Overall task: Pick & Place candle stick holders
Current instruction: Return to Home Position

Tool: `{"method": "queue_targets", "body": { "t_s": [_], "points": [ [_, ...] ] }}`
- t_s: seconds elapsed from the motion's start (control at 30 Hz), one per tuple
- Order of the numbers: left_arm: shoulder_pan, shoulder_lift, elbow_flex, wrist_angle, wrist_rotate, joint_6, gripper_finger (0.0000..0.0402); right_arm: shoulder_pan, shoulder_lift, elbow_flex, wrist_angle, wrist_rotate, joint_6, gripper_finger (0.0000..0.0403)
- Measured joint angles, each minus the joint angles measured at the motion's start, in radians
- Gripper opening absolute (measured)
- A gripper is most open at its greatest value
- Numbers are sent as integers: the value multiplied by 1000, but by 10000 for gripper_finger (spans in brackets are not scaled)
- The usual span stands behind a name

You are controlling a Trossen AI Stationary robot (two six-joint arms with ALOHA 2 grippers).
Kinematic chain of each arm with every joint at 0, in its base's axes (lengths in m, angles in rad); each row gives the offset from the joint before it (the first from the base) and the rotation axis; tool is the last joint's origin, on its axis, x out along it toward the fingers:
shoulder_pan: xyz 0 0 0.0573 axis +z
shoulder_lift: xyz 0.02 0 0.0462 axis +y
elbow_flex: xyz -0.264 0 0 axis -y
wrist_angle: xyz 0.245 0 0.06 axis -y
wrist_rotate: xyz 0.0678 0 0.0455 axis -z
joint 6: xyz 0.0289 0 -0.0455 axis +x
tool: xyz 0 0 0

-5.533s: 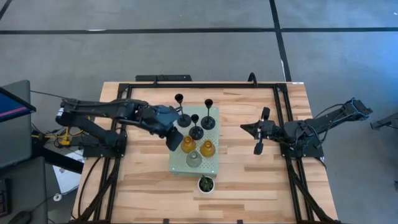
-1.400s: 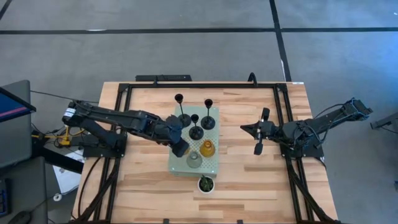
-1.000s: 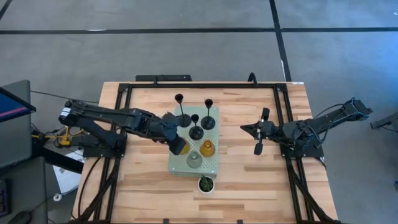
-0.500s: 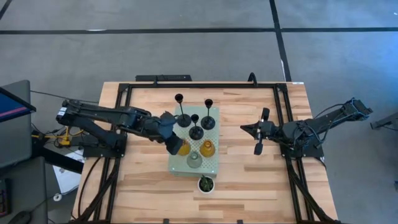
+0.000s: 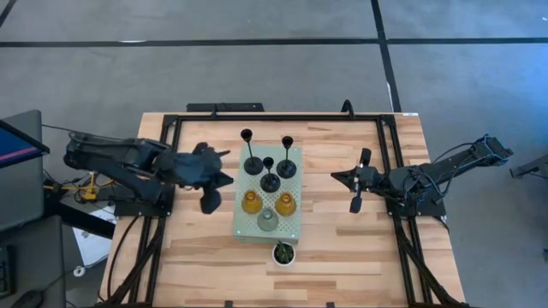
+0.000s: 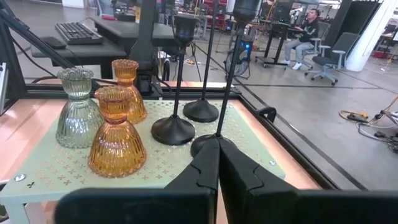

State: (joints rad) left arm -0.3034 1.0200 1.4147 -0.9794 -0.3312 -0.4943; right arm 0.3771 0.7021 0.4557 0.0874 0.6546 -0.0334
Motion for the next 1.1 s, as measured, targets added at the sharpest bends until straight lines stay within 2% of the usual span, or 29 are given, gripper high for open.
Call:
{"method": "queue_targets", "body": {
  "t_s": [0.07,0.17,0.4,0.57,0.77,0.93,1.1],
  "points": [
    [-37,-13,0,0,-63,96,7,0,0,0,1,0,0,0],
    [-104,-42,-28,4,-160,203,5,1,0,0,0,-3,18,0],
    [-253,-173,-225,21,-333,220,4,2,-1,0,-43,-122,58,0],
    [-337,-281,-413,152,-359,241,6,0,-36,0,-66,-171,59,0],
    [-426,-380,-585,308,-360,381,5,0,-125,0,-145,-219,60,0],
    [-462,-439,-664,334,-379,453,5,0,-209,0,-272,-220,60,0],
    [-471,-501,-701,357,-383,452,6,2,-270,0,-300,-220,60,0]
  ]
}}
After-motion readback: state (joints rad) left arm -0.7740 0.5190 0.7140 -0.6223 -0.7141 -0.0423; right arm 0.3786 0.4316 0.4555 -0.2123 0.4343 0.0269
